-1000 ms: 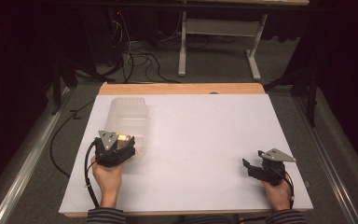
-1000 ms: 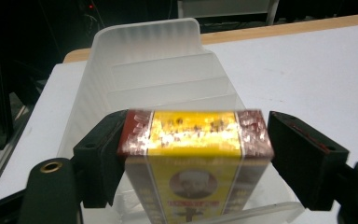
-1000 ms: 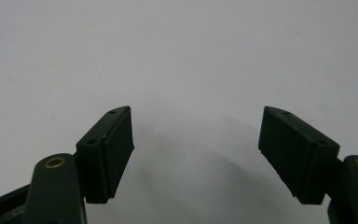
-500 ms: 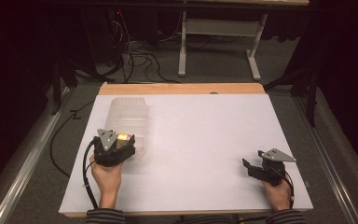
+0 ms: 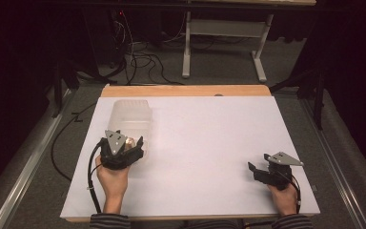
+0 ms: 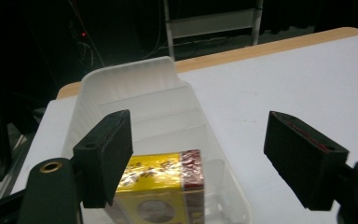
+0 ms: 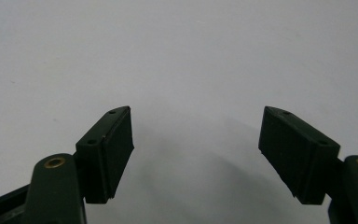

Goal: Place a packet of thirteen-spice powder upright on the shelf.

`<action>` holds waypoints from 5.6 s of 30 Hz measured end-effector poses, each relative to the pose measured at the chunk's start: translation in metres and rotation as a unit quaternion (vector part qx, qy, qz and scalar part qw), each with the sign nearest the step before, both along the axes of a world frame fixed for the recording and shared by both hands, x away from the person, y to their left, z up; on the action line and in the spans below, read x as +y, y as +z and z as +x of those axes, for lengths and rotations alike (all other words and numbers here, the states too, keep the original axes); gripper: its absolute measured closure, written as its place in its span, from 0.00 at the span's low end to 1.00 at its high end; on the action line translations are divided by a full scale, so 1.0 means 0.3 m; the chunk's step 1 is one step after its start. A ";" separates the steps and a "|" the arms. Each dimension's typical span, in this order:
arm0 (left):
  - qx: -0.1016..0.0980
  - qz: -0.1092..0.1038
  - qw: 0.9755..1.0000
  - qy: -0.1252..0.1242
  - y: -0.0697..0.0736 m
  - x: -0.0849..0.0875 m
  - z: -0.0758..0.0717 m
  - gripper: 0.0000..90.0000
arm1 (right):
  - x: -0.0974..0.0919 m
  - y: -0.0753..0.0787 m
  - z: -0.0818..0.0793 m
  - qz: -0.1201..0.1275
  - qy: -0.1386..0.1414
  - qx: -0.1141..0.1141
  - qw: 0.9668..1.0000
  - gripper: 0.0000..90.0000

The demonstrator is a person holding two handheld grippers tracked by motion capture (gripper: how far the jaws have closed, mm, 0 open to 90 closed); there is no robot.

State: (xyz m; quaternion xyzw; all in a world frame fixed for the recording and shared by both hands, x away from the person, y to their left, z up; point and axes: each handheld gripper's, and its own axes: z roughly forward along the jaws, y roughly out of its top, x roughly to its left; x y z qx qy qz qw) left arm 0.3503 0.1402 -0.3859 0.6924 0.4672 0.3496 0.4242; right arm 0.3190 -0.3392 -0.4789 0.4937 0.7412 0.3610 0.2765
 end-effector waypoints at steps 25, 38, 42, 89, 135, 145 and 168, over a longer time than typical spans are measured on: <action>0.017 -0.004 0.998 -0.068 0.012 -0.091 -0.017 0.27 | 0.001 0.000 0.000 0.001 -0.001 0.001 1.000 0.29; 0.022 -0.017 0.995 -0.092 0.012 -0.123 -0.032 0.27 | 0.000 0.000 0.000 0.002 -0.001 0.001 1.000 0.29; 0.022 -0.018 0.995 -0.098 0.011 -0.135 -0.037 0.27 | 0.000 0.000 0.000 0.001 0.000 0.000 1.000 0.29; 0.036 -0.020 0.984 -0.174 -0.026 -0.297 -0.088 0.27 | 0.000 0.000 -0.002 0.005 0.000 -0.003 1.000 0.29; 0.076 -0.048 0.974 -0.206 -0.140 -0.416 -0.072 0.27 | 0.000 0.001 -0.002 0.006 -0.003 -0.002 1.000 0.29; 0.084 -0.044 0.976 -0.198 -0.169 -0.430 -0.052 0.28 | -0.001 0.000 -0.003 0.006 -0.002 -0.005 1.000 0.29; 0.081 -0.051 0.979 -0.181 -0.226 -0.452 -0.005 0.28 | -0.002 0.000 -0.003 0.007 -0.002 -0.005 1.000 0.29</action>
